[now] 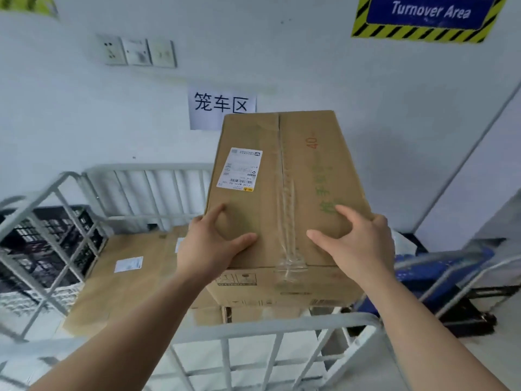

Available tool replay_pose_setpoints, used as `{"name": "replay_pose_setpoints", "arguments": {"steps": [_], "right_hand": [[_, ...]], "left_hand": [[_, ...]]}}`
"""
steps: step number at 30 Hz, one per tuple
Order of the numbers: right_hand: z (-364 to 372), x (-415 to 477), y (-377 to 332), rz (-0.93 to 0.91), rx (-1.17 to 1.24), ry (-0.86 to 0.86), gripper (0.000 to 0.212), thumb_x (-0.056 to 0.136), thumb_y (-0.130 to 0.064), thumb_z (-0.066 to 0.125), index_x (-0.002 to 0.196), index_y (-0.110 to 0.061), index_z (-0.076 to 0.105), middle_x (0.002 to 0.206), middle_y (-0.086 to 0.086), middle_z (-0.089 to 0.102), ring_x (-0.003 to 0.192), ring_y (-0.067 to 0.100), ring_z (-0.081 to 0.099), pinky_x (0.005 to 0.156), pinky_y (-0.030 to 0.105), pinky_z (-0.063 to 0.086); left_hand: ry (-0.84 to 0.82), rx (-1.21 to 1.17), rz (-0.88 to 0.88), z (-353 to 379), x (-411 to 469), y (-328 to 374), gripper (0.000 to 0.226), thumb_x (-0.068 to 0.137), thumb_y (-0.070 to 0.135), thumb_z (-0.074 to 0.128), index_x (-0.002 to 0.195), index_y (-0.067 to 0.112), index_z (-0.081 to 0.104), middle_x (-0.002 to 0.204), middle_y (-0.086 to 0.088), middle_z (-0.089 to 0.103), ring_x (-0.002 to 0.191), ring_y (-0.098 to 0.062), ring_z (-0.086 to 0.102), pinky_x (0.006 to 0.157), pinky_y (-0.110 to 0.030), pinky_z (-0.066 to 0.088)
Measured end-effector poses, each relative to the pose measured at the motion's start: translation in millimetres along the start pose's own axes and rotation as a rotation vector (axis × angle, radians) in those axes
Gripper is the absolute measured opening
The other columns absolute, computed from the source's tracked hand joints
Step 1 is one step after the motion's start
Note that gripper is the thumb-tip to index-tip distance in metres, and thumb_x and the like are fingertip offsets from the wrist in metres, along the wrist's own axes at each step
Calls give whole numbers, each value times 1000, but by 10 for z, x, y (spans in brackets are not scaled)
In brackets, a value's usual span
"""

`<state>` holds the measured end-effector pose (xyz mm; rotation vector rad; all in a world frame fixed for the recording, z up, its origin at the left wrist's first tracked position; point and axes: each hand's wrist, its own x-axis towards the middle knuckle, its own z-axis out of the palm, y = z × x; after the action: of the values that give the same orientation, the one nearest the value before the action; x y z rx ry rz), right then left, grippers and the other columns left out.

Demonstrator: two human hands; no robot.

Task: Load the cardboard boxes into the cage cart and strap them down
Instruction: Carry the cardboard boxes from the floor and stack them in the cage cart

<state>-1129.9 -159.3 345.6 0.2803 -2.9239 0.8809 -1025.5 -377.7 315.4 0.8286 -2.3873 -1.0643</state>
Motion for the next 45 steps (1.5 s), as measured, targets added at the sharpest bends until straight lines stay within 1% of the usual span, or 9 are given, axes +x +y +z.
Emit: {"name": "replay_pose_setpoints", "arguments": {"steps": [6,12,18,22,27,30,34,39,45], "right_hand": [[648,77,-674,-128,18,-145,86,56,-78,62,133,-45,43,125,8,37,115,30,45,97,46,45],[1390,71,-1484,-173,6,-241,87,55,-78,61,133,-44,43,123,5,37,114,29,46,93,43,47],[2211,-65,-2352,-151,17,-313,84,57,-74,64,133,-44,43,125,7,38,119,30,43,101,43,41],[2788,-165,-2770,-85,57,-332,85,53,-75,66,130,-46,46,130,6,37,119,28,45,95,41,45],[3390,-245,-3013,-20,83,-394,91,45,-79,61,129,-48,45,129,0,32,115,25,49,94,44,47],[3680,-243,-3103,7,64,-423,96,41,-81,58,130,-47,45,133,2,31,117,26,49,96,44,45],[4005,-204,-3199,22,71,-484,92,45,-76,64,130,-45,46,126,0,32,112,26,51,92,42,48],[4331,-134,-3261,1,-23,-525,86,51,-76,65,130,-47,46,130,3,38,117,27,49,98,41,45],[4845,-21,-3270,7,-44,-615,86,54,-75,66,132,-46,44,132,5,35,117,28,48,95,44,46]], "left_hand": [[107,63,-153,-523,133,-626,91,57,72,73,137,44,39,124,7,54,97,-13,59,68,-29,48],[131,47,-245,-1091,449,-1397,93,58,68,75,139,40,40,129,3,53,103,-18,60,83,-41,54],[96,101,-295,-1761,933,-2263,92,55,74,72,136,43,40,122,4,55,92,-16,62,75,-37,56],[62,172,-313,-2123,1214,-2782,93,55,76,71,136,43,40,123,4,53,90,-14,60,70,-31,52],[8,185,-352,-2320,1463,-3327,92,54,74,73,135,43,42,120,2,54,89,-14,60,74,-34,55],[-7,227,-392,-2327,1568,-3603,92,55,75,71,136,45,40,119,3,51,86,-12,54,69,-29,49],[-25,247,-449,-2295,1686,-3911,91,54,75,71,135,46,40,111,7,48,83,-11,49,66,-27,42],[-47,258,-514,-2240,1797,-4229,92,54,75,71,135,45,40,123,3,52,89,-14,54,67,-27,41],[-78,276,-570,-2088,1999,-4655,92,54,76,70,135,46,39,122,2,51,88,-15,54,65,-27,43]]}}
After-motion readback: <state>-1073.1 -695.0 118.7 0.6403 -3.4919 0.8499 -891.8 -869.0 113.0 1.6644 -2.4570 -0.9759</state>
